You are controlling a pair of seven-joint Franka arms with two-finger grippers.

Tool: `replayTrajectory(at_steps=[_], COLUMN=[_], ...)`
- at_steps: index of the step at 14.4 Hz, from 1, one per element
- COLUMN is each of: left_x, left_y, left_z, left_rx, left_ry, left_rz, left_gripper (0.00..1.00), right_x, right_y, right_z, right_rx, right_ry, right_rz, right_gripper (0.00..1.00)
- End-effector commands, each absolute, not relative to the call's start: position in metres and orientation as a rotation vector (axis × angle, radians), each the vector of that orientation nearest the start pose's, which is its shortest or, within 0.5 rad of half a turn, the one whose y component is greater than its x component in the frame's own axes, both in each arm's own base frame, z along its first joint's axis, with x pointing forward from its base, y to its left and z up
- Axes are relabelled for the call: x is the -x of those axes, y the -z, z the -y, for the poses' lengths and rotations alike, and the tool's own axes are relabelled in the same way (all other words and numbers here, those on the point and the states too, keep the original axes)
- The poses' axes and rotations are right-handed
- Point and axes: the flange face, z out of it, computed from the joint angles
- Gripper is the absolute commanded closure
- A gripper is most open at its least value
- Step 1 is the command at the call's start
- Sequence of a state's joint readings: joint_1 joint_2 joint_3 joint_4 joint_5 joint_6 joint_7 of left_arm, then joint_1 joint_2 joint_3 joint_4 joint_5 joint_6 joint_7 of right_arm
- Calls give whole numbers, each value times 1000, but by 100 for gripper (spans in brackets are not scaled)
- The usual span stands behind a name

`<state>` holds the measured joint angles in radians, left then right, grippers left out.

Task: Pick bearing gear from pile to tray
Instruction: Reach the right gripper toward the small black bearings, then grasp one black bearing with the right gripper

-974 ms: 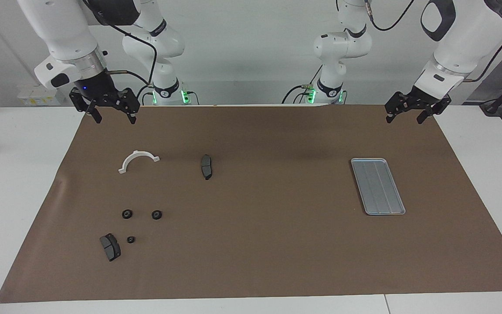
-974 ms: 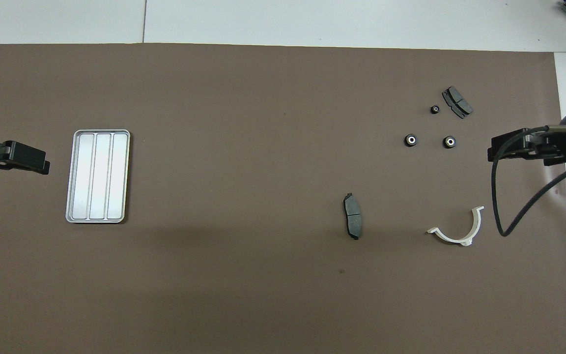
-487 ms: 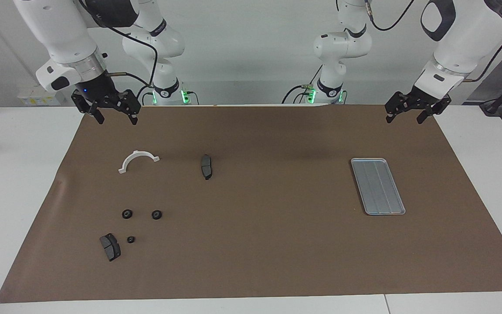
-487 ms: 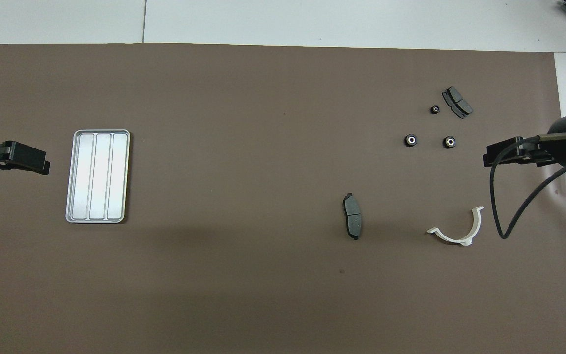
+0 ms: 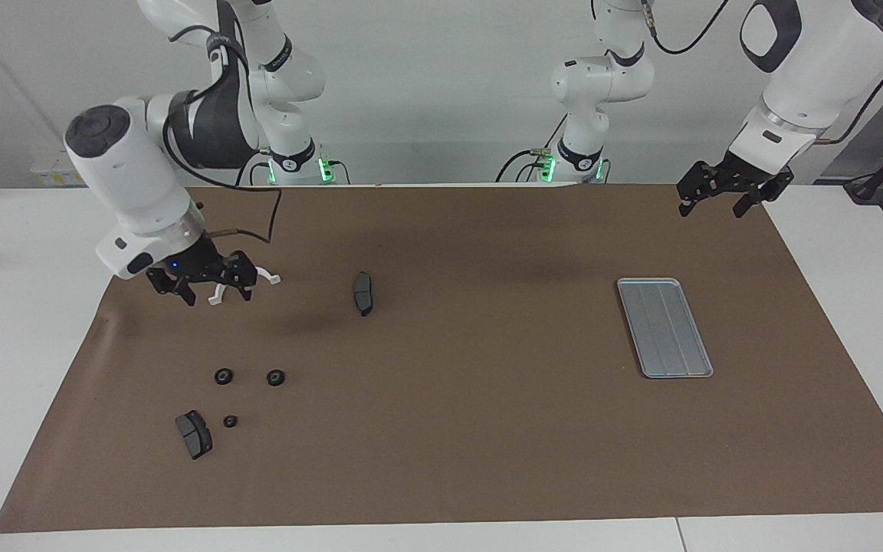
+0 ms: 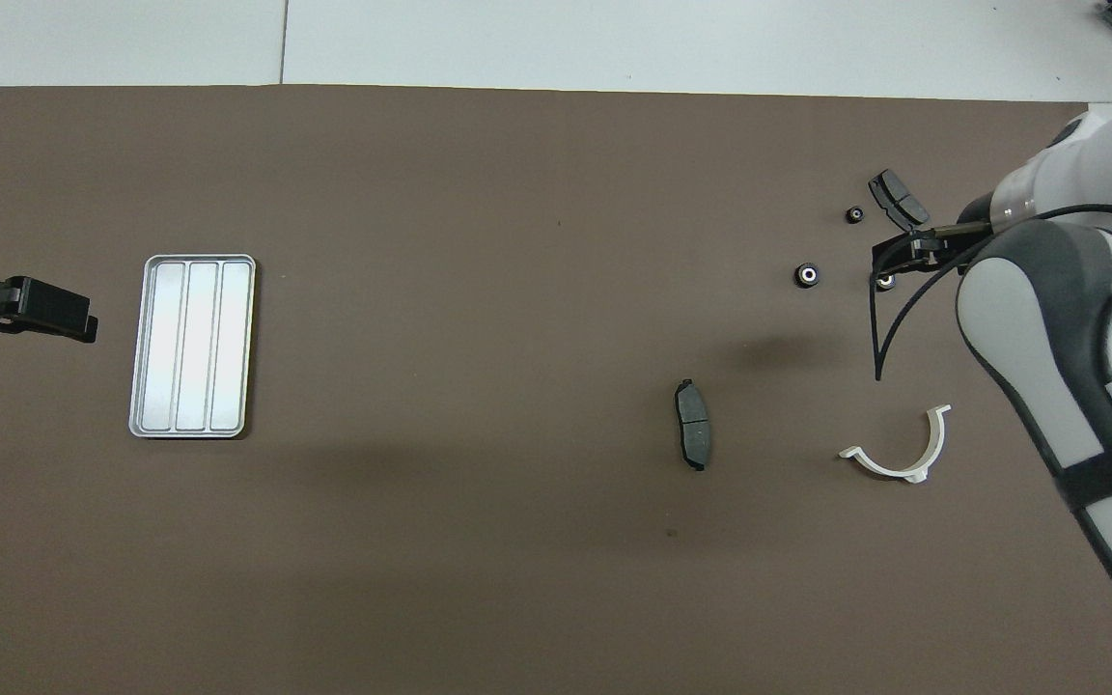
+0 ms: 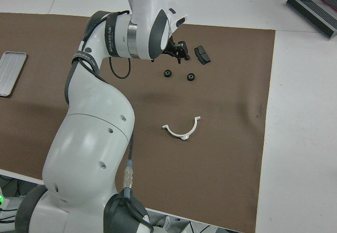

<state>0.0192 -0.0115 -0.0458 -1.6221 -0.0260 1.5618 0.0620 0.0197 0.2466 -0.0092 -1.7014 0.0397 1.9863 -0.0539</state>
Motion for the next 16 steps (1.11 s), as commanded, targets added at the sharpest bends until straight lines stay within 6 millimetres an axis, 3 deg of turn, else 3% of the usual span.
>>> replayTrajectory(at_steps=[1,6,8,14,16], left_x=[-540,-540,-540,-540,-540], left_y=[-608,-608,-608,-609,-609], left_z=[14,14,14,14,14], left_rx=[3151,3149,3149,3149,3149], left_ry=[-84,-84,-87,-82,-82], left_rz=[-145,-145,-147,-147,-147], left_gripper=[0,0,0,0,0], right_x=[-659,-679,-678,-666,-666], right_y=[-404,-335,-315,-299,-299], right_z=[-21,-25,-41,-47,-45], right_rx=[3082,3096,3098,3100,3100], right_ry=[100,144,115,51,53], right_rz=[124,139,176,189,187], right_gripper=[0,0,0,0,7])
